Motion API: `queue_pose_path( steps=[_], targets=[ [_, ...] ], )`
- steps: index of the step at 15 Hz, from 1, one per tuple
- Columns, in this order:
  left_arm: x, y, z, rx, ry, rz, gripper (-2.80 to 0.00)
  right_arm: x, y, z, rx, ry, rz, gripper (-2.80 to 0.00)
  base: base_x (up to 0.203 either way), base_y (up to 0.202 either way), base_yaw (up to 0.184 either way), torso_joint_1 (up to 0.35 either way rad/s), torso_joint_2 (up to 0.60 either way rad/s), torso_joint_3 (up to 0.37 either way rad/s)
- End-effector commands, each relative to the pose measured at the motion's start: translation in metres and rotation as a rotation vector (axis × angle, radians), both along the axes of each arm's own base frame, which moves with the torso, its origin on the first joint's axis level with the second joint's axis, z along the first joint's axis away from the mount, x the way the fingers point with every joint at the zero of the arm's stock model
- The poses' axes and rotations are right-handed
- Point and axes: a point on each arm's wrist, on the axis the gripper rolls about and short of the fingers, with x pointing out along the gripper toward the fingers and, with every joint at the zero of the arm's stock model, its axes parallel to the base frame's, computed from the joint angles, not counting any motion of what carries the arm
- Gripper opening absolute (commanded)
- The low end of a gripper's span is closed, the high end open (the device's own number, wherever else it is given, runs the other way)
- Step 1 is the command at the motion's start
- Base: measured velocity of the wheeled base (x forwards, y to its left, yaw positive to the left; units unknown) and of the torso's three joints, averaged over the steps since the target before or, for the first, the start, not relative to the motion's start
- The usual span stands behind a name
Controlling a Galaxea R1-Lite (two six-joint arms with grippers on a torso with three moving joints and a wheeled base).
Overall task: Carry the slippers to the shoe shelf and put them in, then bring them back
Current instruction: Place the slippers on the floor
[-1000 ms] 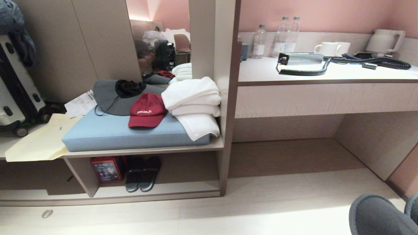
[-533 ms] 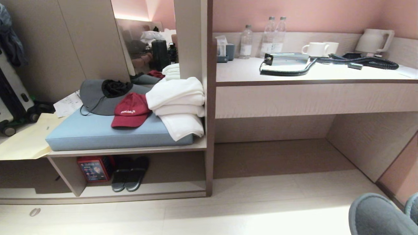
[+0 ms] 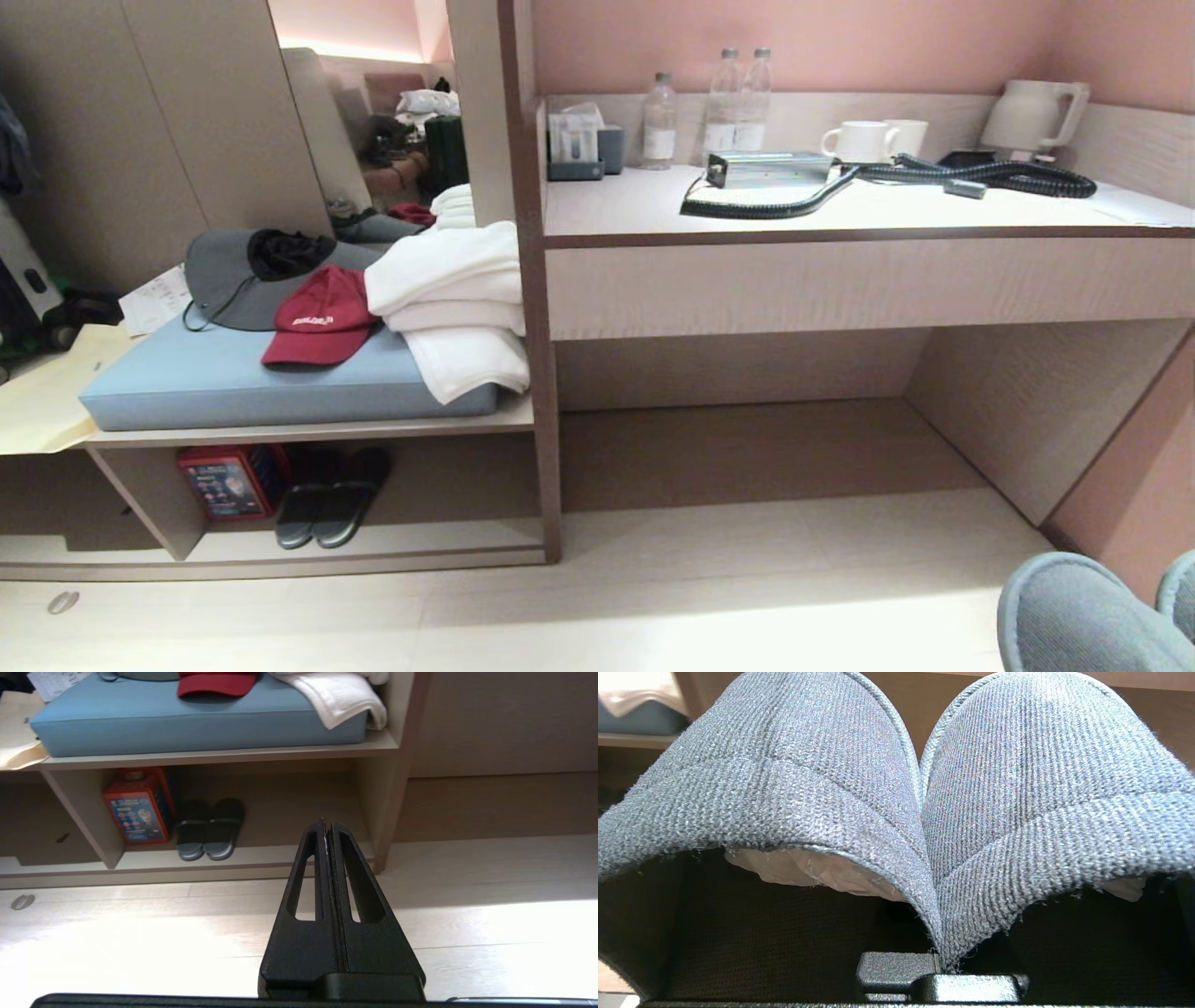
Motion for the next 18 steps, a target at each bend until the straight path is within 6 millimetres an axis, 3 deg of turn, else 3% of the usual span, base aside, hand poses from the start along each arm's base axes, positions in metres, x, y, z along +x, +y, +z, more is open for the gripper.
queue_pose_path(
  steps=[1, 18],
  targets=[
    [0.0000, 0.0000, 0.0000, 0.000, 0.000, 0.000, -2.80, 0.0001, 0.0000, 0.0001, 0.000, 0.001, 0.000, -2.80, 0.000, -0.198, 0.002, 0.002, 0.01, 0.002],
    [0.0000, -0.0001, 0.0000, 0.000, 0.000, 0.001, -2.80, 0.0001, 0.0000, 0.0001, 0.000, 0.001, 0.000, -2.80, 0.000, -0.197, 0.002, 0.003, 0.00, 0.002]
  ],
)
